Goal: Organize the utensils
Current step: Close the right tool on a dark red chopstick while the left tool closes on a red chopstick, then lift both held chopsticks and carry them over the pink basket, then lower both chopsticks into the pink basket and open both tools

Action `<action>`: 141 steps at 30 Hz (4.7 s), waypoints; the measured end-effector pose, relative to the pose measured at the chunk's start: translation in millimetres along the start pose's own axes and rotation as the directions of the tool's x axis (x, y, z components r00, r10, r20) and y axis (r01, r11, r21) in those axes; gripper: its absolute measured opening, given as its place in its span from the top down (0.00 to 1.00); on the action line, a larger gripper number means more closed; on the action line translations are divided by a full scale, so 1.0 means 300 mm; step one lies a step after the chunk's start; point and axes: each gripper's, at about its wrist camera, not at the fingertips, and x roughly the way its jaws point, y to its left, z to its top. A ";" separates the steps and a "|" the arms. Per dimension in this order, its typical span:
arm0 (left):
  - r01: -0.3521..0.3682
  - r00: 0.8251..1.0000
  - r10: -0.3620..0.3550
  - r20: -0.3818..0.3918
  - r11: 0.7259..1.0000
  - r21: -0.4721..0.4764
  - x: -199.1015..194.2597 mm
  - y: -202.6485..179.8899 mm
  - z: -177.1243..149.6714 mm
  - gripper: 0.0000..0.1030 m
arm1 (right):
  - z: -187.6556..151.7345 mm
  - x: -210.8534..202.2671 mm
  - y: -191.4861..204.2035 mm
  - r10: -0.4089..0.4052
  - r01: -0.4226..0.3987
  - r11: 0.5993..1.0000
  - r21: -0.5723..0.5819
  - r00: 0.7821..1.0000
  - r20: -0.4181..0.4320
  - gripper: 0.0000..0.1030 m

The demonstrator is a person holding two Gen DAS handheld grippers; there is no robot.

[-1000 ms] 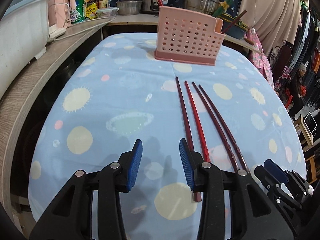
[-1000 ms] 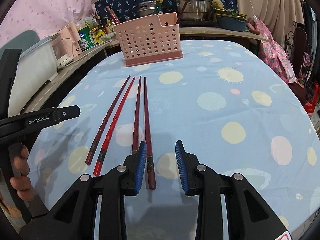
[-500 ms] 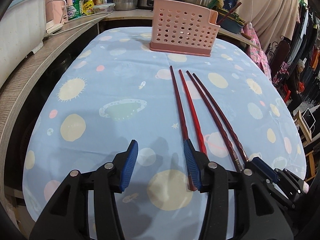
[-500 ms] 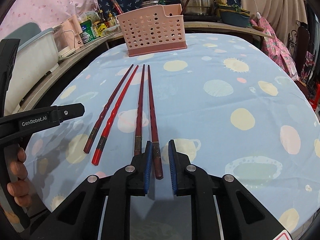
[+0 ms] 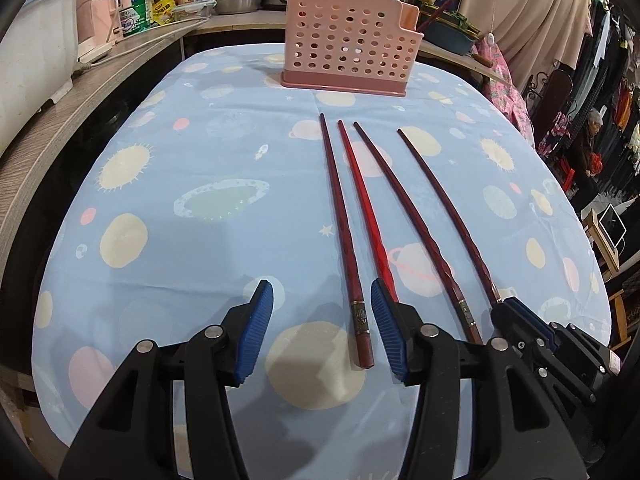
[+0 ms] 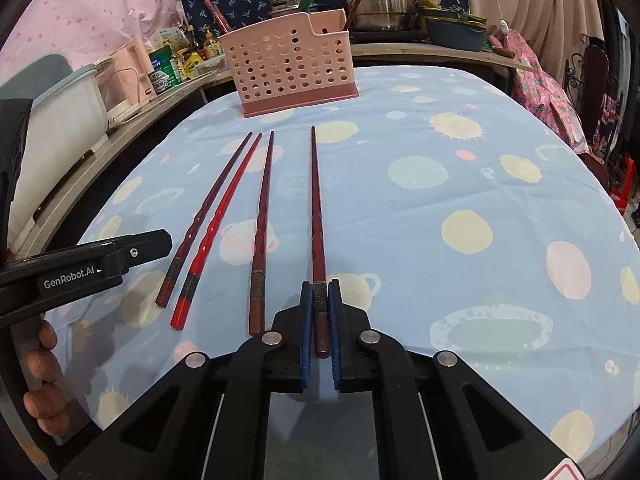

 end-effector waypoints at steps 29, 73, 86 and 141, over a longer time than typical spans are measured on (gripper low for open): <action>0.009 0.999 -0.007 -0.037 0.999 0.034 0.016 -0.021 -0.046 0.93 | -0.001 -0.002 -0.001 0.002 -0.002 1.000 0.003 1.000 0.000 0.93; 0.078 0.950 -0.057 0.307 0.995 -0.056 -0.347 0.062 0.544 0.93 | 0.608 -0.323 -0.067 0.093 -0.148 0.983 0.107 0.912 0.400 0.93; 0.098 0.901 -0.058 0.431 0.993 -0.070 -0.451 0.065 0.829 0.93 | 0.908 -0.368 -0.027 0.121 -0.213 0.971 0.107 0.827 0.549 0.93; 0.028 0.889 0.012 0.458 0.996 -0.081 -0.210 0.084 1.041 0.81 | 1.180 -0.019 0.007 0.069 -0.135 0.985 0.108 0.878 0.473 0.89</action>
